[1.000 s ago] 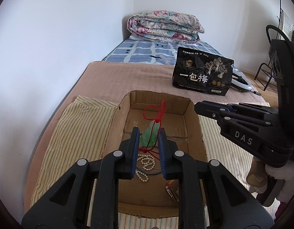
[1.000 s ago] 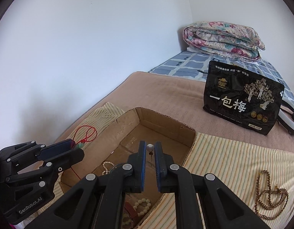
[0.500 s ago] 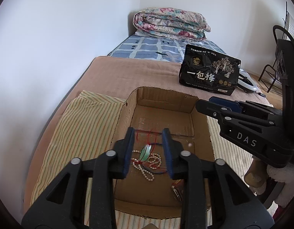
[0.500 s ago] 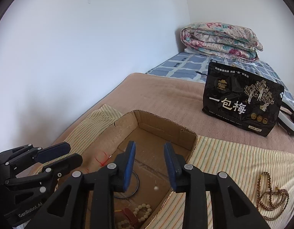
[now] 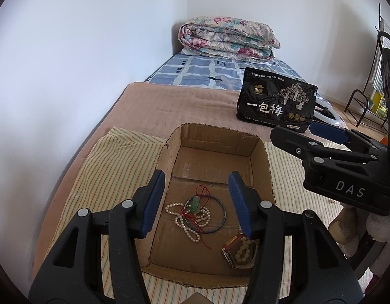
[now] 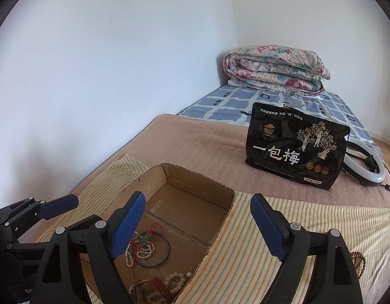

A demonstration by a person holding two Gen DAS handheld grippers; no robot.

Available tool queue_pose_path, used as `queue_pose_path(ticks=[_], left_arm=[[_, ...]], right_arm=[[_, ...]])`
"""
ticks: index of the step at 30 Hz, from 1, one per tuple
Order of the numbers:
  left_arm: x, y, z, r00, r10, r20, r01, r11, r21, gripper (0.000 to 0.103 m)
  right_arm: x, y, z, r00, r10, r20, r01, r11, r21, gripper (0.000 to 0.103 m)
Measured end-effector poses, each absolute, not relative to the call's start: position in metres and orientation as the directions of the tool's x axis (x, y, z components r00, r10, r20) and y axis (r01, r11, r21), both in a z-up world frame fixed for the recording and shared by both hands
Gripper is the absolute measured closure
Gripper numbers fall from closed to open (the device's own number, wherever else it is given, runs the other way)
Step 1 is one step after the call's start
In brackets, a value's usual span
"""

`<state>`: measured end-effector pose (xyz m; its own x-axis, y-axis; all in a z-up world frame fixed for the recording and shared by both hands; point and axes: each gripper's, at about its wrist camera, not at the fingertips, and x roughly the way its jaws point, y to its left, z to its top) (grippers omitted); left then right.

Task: Organize jewelry
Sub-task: 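Open both grippers to drop the pendant and stud into the box, then move both grippers back over the bed toward the wooden-bead mala and second pearl stud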

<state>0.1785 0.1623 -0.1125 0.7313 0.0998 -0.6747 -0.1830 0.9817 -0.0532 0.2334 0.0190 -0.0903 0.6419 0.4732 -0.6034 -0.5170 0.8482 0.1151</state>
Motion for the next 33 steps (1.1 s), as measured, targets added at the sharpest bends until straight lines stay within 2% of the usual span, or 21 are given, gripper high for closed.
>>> queue_pose_path(ticks=[5, 7, 12, 15, 26, 33], left_arm=[[0.176, 0.153, -0.106, 0.742, 0.1, -0.663, -0.177, 0.983, -0.05, 0.049], [0.175, 0.147, -0.104, 0.747, 0.098, -0.657, -0.171, 0.984, -0.048, 0.049], [0.173, 0.131, -0.094, 0.766, 0.094, -0.636, -0.157, 0.987, -0.043, 0.048], [0.173, 0.12, -0.089, 0.778, 0.086, -0.622, -0.144, 0.989, -0.043, 0.041], [0.179, 0.084, -0.075, 0.796, 0.007, -0.605, -0.083, 0.992, -0.097, 0.041], [0.188, 0.056, -0.066, 0.787, -0.087, -0.611, -0.007, 0.989, -0.15, 0.041]], right_arm=[[0.231, 0.006, -0.084, 0.657, 0.458, -0.599, -0.497, 0.86, 0.112, 0.008], [0.228, 0.001, -0.08, 0.673, 0.445, -0.591, -0.484, 0.869, 0.103, 0.0], [0.223, -0.016, -0.068, 0.707, 0.418, -0.57, -0.455, 0.886, 0.084, 0.0], [0.221, -0.029, -0.061, 0.718, 0.406, -0.565, -0.437, 0.895, 0.088, 0.0], [0.217, -0.108, -0.022, 0.8, 0.321, -0.507, -0.319, 0.943, 0.093, 0.0], [0.212, -0.169, -0.02, 0.818, 0.249, -0.519, -0.264, 0.963, 0.047, 0.0]])
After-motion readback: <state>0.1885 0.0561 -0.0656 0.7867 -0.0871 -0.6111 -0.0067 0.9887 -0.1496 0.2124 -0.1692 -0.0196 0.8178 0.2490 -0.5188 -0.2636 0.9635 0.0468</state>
